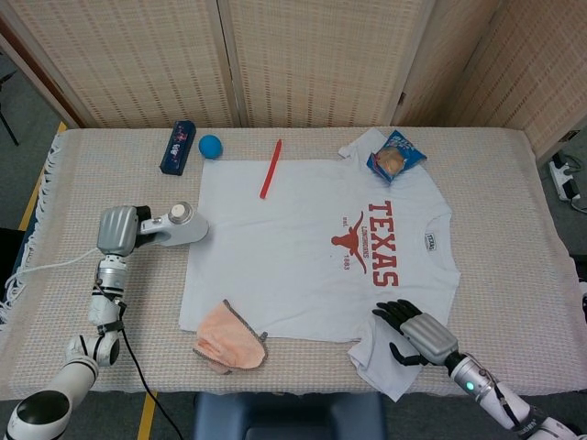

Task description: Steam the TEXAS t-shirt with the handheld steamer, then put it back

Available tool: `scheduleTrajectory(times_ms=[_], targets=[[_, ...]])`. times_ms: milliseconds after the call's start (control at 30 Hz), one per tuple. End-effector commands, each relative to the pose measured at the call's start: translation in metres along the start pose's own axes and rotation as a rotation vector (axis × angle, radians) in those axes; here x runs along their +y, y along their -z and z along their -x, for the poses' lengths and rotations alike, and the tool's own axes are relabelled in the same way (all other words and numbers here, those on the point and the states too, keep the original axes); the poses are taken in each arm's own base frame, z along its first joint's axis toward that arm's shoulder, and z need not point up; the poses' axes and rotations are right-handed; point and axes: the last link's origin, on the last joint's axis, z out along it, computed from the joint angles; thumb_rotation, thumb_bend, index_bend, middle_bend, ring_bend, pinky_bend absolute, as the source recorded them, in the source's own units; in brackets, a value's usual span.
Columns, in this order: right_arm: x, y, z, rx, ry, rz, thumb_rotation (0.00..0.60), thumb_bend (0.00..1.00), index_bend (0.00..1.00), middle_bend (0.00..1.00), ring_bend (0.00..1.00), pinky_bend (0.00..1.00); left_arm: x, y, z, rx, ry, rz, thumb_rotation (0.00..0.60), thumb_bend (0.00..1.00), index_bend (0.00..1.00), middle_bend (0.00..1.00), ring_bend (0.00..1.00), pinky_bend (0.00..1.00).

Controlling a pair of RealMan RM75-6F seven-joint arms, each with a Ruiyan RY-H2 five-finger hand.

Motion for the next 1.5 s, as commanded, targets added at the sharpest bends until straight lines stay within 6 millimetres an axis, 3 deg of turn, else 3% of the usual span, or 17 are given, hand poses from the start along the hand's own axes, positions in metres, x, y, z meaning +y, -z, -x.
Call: scheduleTrajectory(times_ms=[33, 267, 400, 767, 1200, 1500], targets=[[0.000, 0.000, 0.000, -0.002, 0.000, -0.001, 0.313, 0.63, 0.00, 0.01, 0.00, 0.00, 0.017, 0.005, 0.000, 0.016, 0.019, 0.077, 0.600, 0.37, 0.85, 0.97, 0.84, 0.77], [0.000, 0.002, 0.001, 0.002, -0.007, 0.003, 0.311, 0.63, 0.00, 0.01, 0.00, 0.00, 0.072, 0.013, 0.027, -0.036, 0.018, 0.201, 0.600, 0.37, 0.85, 0.97, 0.84, 0.78], [0.002, 0.005, 0.000, 0.008, -0.008, 0.010, 0.315, 0.63, 0.00, 0.01, 0.00, 0.00, 0.091, 0.010, 0.040, -0.060, 0.018, 0.200, 0.600, 0.37, 0.85, 0.97, 0.84, 0.78], [0.003, 0.009, -0.001, 0.014, -0.012, 0.026, 0.315, 0.64, 0.00, 0.01, 0.00, 0.00, 0.091, 0.007, 0.058, -0.114, -0.076, 0.185, 0.600, 0.37, 0.85, 0.96, 0.83, 0.78], [0.001, 0.006, 0.000, 0.012, -0.011, 0.014, 0.316, 0.64, 0.00, 0.01, 0.00, 0.00, 0.093, 0.046, 0.060, -0.181, -0.126, 0.438, 0.600, 0.37, 0.84, 0.96, 0.83, 0.78], [-0.002, 0.007, -0.001, 0.019, -0.009, 0.008, 0.312, 0.63, 0.00, 0.01, 0.00, 0.00, 0.123, 0.071, 0.049, -0.176, -0.087, 0.611, 0.600, 0.37, 0.84, 0.96, 0.83, 0.78]])
